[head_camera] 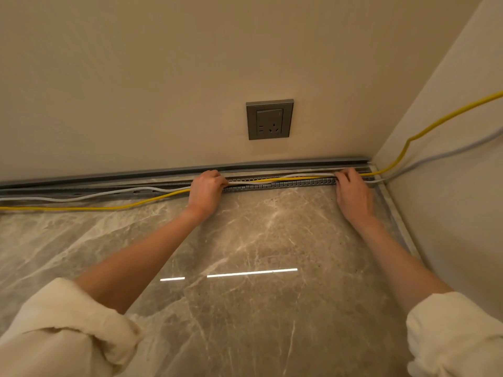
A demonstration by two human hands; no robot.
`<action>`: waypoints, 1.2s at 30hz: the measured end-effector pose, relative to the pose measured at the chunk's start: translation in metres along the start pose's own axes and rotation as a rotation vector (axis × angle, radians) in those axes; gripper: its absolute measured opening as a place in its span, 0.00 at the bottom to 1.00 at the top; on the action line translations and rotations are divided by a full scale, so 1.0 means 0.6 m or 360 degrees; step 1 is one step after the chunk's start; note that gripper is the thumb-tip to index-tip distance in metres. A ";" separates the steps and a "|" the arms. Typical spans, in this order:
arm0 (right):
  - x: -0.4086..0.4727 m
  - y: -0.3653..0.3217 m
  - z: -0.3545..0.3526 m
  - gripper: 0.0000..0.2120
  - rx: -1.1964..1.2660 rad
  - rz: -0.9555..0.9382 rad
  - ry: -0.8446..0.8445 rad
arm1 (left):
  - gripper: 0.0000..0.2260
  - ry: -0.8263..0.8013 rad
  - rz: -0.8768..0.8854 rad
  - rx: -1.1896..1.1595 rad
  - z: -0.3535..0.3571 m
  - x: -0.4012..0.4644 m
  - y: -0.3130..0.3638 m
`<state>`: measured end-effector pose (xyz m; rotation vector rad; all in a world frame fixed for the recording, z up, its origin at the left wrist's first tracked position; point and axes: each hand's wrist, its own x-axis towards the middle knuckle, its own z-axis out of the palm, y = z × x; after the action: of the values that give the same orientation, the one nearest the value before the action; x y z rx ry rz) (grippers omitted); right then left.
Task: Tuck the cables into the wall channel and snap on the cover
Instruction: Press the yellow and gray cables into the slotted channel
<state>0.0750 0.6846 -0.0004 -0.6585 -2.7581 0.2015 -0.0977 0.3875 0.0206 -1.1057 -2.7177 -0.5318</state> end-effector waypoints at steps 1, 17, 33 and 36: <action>-0.005 0.002 0.002 0.15 0.0007 -0.0024 -0.0013 | 0.05 0.0005 0.0019 0.0024 0.003 -0.003 0.001; -0.016 0.021 0.000 0.32 -0.0222 -0.0244 -0.0161 | 0.13 -0.0112 0.0018 0.0307 0.031 -0.031 0.026; 0.004 0.080 -0.049 0.29 -0.0219 -0.0408 -0.0219 | 0.27 -0.0517 0.0528 0.0237 0.120 0.057 0.162; 0.024 0.103 -0.065 0.20 -0.0552 -0.0410 -0.0243 | 0.27 -0.0523 0.0521 0.0233 0.124 0.056 0.160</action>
<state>0.1013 0.7485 0.0277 -0.3704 -3.0202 -0.3011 -0.0554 0.5014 -0.0134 -1.6785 -2.6883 -0.1071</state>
